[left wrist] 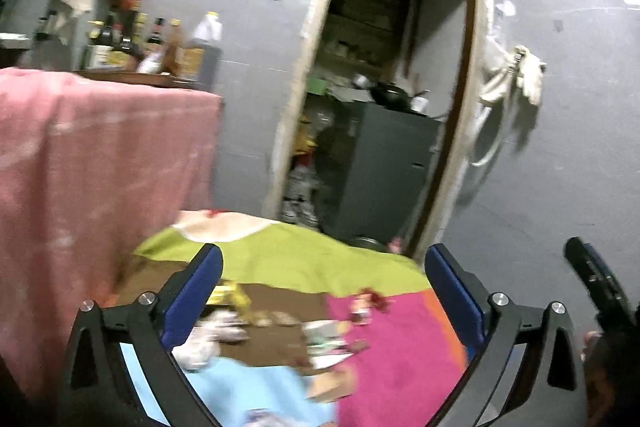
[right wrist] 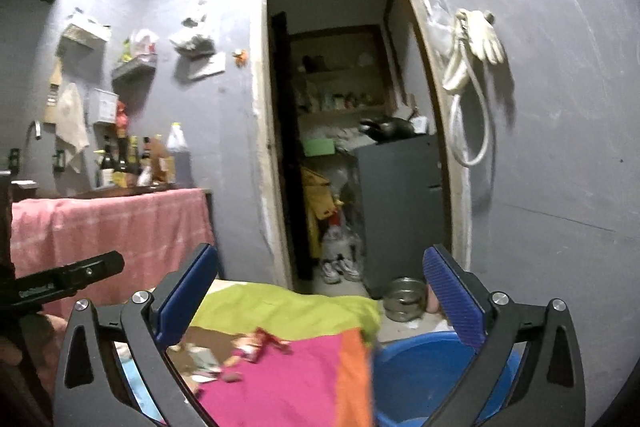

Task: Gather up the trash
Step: 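Grasp the white crumpled wrapper with left tool while right tool reaches brown paper, then grasp the brown paper scrap with the right tool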

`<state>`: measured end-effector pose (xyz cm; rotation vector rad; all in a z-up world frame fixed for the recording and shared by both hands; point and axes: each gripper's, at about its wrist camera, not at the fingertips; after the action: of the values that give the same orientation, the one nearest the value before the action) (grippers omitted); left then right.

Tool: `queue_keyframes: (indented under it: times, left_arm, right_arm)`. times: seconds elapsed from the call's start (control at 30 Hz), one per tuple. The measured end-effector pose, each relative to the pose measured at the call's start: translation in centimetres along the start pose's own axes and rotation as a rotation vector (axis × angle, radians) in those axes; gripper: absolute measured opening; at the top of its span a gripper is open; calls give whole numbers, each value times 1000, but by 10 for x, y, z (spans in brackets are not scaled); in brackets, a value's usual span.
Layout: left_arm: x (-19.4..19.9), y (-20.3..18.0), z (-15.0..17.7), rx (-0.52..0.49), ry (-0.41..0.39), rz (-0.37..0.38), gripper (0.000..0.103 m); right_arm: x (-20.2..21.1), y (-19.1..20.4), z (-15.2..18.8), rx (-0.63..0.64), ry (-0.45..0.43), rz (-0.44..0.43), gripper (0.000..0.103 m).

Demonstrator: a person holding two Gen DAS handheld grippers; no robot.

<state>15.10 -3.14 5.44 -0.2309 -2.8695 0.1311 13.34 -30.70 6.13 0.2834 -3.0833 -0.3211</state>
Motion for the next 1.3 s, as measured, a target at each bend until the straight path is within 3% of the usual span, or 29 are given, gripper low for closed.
queue_keyframes:
  times: [0.13, 0.3, 0.63, 0.83, 0.93, 1.0, 1.03, 1.13, 1.2, 1.3]
  left_arm:
    - [11, 38, 16, -11, 14, -71, 101]
    - [5, 74, 44, -32, 96, -103, 101]
    - [-43, 113, 79, -7, 352, -35, 100]
    - [-68, 119, 83, 29, 435, 8, 99]
    - [-79, 117, 84, 25, 469, 35, 87]
    - [-86, 116, 84, 24, 496, 47, 70]
    - [-89, 115, 86, 23, 510, 54, 68]
    - [-91, 113, 85, 15, 516, 68, 54]
    - [-91, 111, 84, 5, 519, 77, 37]
    - [-89, 108, 84, 3, 524, 93, 25]
  right_arm:
    - [-2, 28, 11, 22, 10, -35, 103]
    - [-23, 55, 40, 47, 128, -71, 103]
    - [-76, 89, 103, 109, 481, -148, 102]
    - [-100, 96, 132, 117, 649, -183, 85]
    - [-107, 100, 140, 125, 703, -204, 80]
    - [-112, 102, 145, 132, 733, -213, 75]
    - [-114, 104, 147, 136, 749, -219, 73]
    - [-116, 107, 152, 137, 775, -233, 62]
    - [-116, 108, 153, 138, 780, -239, 56]
    - [-115, 106, 152, 126, 785, -252, 48]
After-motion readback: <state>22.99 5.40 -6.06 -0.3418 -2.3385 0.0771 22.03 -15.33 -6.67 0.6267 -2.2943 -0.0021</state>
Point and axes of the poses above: each gripper's, at about its wrist camera, not at the fingertips, and x roughly against the way its jaws point, y to its left, z to its underside, and after that the axes turned 6 degrees about -x, right-handed
